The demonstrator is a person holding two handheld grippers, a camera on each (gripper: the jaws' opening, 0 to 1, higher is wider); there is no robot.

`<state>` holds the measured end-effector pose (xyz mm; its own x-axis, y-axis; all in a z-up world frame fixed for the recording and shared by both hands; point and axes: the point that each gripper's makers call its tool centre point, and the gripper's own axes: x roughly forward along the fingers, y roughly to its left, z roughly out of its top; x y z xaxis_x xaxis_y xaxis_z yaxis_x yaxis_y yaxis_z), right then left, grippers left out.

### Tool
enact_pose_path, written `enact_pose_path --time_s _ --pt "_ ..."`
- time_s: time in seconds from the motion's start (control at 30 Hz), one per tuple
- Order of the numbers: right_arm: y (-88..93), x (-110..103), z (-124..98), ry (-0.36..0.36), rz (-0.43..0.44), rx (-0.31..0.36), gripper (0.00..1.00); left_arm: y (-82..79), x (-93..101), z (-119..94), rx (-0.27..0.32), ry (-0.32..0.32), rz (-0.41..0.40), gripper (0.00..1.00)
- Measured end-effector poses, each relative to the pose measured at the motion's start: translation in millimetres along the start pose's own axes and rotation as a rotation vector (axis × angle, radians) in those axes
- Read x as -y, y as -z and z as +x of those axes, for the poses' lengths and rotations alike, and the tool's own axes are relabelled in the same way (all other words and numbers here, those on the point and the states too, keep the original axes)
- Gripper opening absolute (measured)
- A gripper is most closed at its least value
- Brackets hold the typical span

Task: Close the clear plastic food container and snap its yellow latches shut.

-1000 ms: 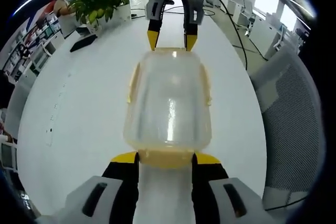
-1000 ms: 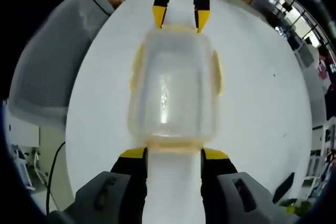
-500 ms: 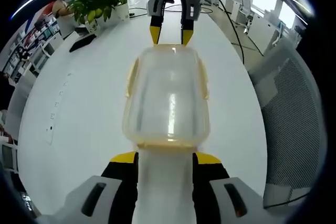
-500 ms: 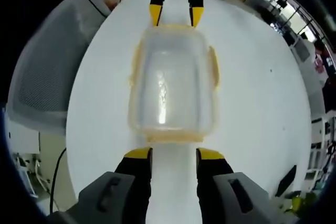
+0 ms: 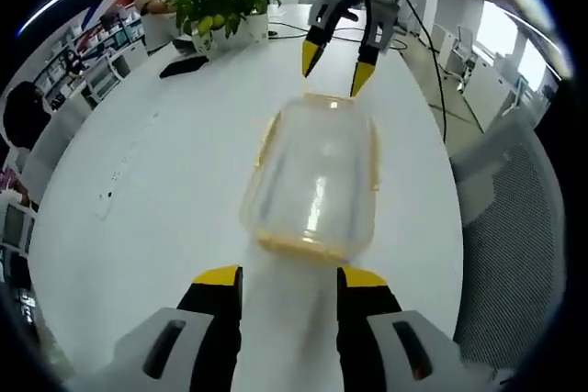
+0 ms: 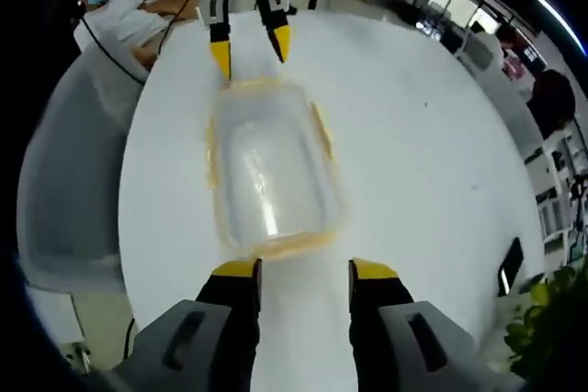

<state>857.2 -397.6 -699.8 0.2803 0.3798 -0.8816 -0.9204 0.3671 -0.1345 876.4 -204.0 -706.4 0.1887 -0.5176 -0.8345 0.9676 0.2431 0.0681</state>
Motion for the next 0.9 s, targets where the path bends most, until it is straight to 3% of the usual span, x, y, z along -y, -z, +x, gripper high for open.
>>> enact_pose_path --time_s 0.17,0.23,0.33,0.5,0.9 --pt "-4.4 -3 -3 0.012 0.071 0.023 0.34 0.2 -3.7 -4 0.009 -0.043 -0.098 0.33" --pt "-7.0 -5 -4 0.011 0.138 0.045 0.34 -0.2 -4.5 -5 0.018 -0.058 -0.136 0.33" --pt "-3.2 -9 -3 -0.004 0.220 0.026 0.29 -0.2 -2.7 -5 0.034 -0.061 -0.215 0.32" --pt "-3.6 -10 0 0.003 0.327 0.054 0.30 -5.4 2.0 -6 0.079 -0.062 -0.338 0.30" --pt "-6.2 -14 10 0.005 0.512 0.108 0.31 -3.2 16.8 6 0.091 -0.061 -0.460 0.30"
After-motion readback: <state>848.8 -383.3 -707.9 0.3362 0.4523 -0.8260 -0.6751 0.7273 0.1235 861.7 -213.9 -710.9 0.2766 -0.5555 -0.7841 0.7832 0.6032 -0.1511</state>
